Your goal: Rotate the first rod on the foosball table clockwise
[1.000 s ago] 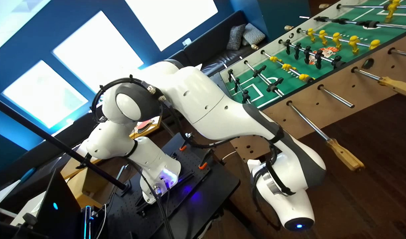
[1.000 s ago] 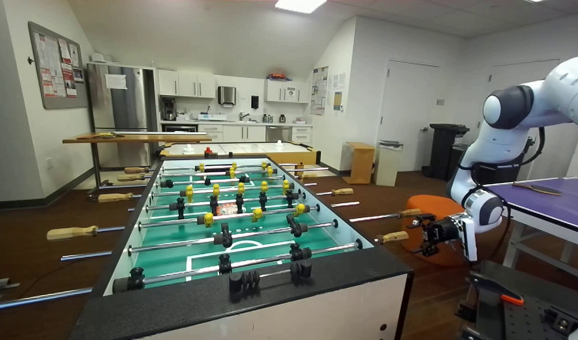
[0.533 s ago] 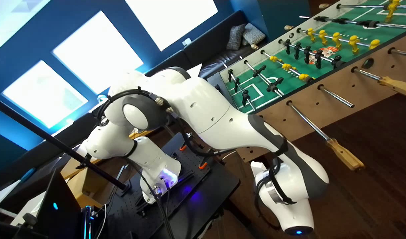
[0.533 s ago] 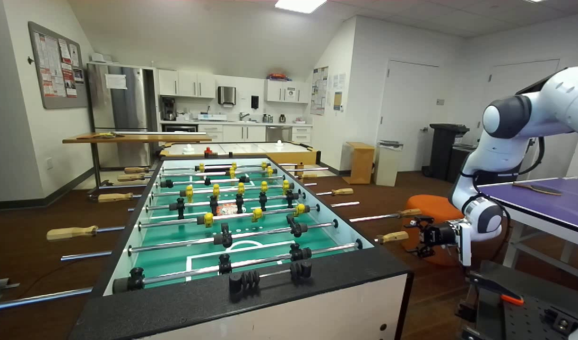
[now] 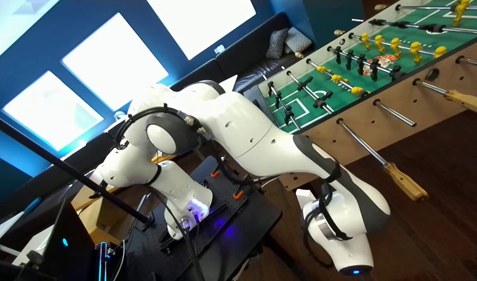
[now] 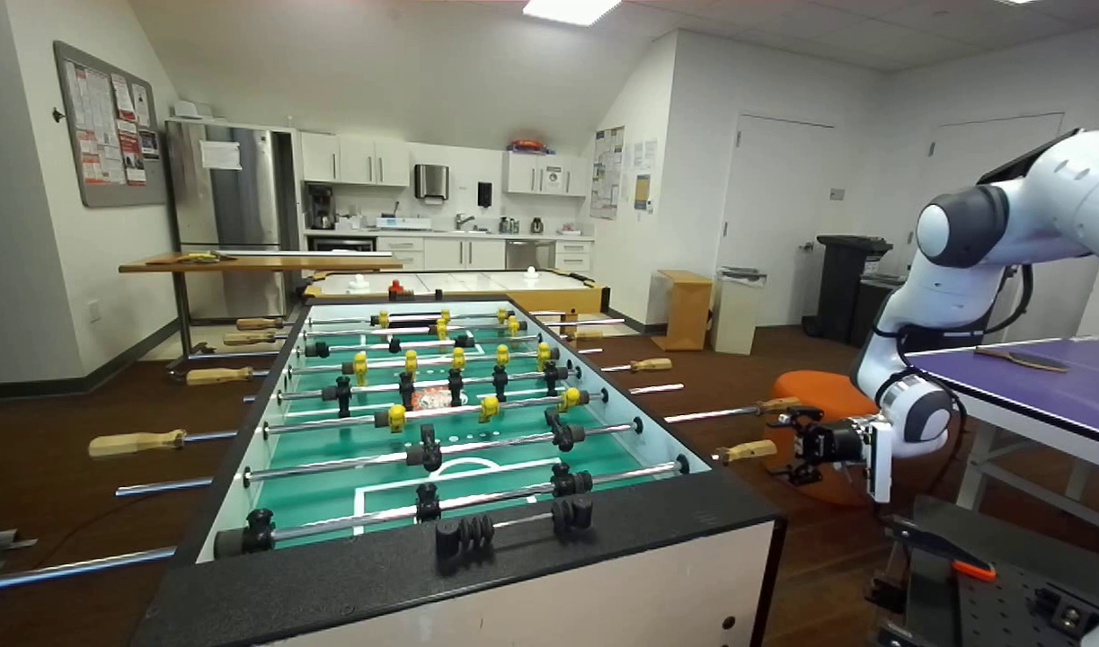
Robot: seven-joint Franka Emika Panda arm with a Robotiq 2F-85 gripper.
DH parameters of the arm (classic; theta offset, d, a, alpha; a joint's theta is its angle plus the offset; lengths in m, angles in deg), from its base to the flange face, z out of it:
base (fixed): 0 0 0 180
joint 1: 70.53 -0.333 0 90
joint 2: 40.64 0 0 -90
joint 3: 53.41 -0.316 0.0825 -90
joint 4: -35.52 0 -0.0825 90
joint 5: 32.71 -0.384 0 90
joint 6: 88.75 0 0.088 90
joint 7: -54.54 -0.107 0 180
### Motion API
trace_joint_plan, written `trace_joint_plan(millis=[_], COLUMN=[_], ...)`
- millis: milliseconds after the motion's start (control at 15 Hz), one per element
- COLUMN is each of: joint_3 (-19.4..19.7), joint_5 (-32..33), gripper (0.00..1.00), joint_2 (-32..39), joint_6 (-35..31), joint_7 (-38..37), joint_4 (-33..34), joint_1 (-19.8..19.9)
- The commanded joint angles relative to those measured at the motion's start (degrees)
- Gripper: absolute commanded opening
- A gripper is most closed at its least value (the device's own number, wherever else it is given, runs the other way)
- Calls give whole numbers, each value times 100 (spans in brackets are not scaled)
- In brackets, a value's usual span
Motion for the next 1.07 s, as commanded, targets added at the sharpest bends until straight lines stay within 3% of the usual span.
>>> trace_joint_plan(millis=[0,467,533,667,1000], joint_3=[-39,-126,-126,-116,-100], joint_5=[-76,-97,-92,-97,-84], gripper=[100,99,74,69,30], joint_2=[104,94,109,113,130], joint_6=[199,151,158,148,166], joint_7=[-109,-116,-117,-128,-134], joint_4=[169,148,165,165,167], joint_1=[-22,-159,-177,-218,-255])
